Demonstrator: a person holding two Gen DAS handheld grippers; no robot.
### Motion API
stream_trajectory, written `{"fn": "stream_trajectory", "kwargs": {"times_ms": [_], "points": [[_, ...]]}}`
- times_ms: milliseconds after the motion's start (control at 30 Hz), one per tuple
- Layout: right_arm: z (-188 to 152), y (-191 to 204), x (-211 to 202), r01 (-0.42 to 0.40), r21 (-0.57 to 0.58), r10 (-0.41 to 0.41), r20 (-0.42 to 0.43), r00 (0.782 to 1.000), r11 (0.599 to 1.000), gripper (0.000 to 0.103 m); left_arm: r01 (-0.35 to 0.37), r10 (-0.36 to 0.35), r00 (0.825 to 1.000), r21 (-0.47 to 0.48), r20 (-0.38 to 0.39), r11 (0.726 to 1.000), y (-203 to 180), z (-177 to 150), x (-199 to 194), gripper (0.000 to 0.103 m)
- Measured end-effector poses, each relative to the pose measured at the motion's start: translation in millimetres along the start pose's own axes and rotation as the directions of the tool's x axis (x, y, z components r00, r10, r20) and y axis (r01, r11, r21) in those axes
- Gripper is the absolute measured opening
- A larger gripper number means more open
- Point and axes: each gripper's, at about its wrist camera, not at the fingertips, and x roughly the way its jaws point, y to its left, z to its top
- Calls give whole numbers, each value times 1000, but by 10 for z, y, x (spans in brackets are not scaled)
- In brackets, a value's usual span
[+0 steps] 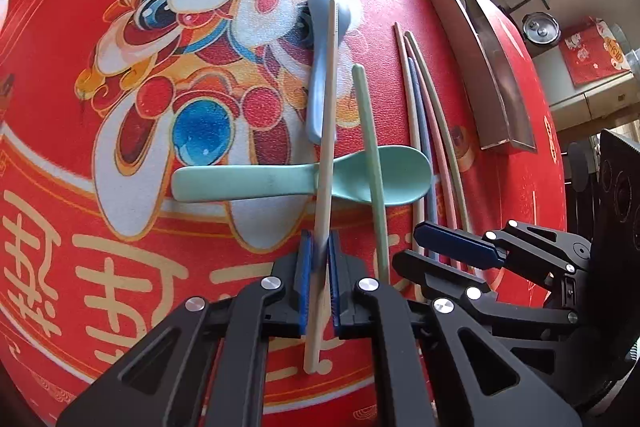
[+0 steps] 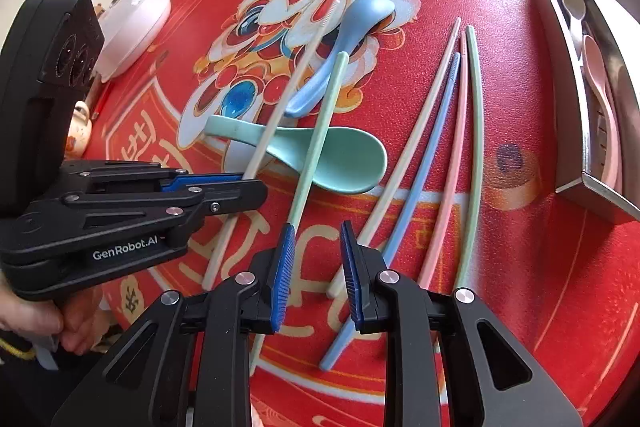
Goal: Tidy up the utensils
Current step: 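Grasp a beige chopstick with the left tool while the right tool grasps a green chopstick, then lift both held chopsticks from the pile toward the steel tray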
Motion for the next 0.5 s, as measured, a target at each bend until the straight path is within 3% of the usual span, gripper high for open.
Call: {"fn": "stream_trajectory", "kwargs": {"times_ms": [167, 400, 500], "points": [[33, 120, 88, -5, -24, 4, -21, 1000, 1000, 23, -13, 14, 1000, -63, 20, 998, 215, -19, -97, 6], [83, 161, 182, 11, -16, -11, -23, 1000, 1000, 22, -19, 21, 999, -62, 31, 998, 297, -70, -144, 6], [114, 186, 210, 62, -34, -63, -23, 998, 998, 10, -27, 29, 999, -41, 39, 999, 287, -84, -150, 7]]}}
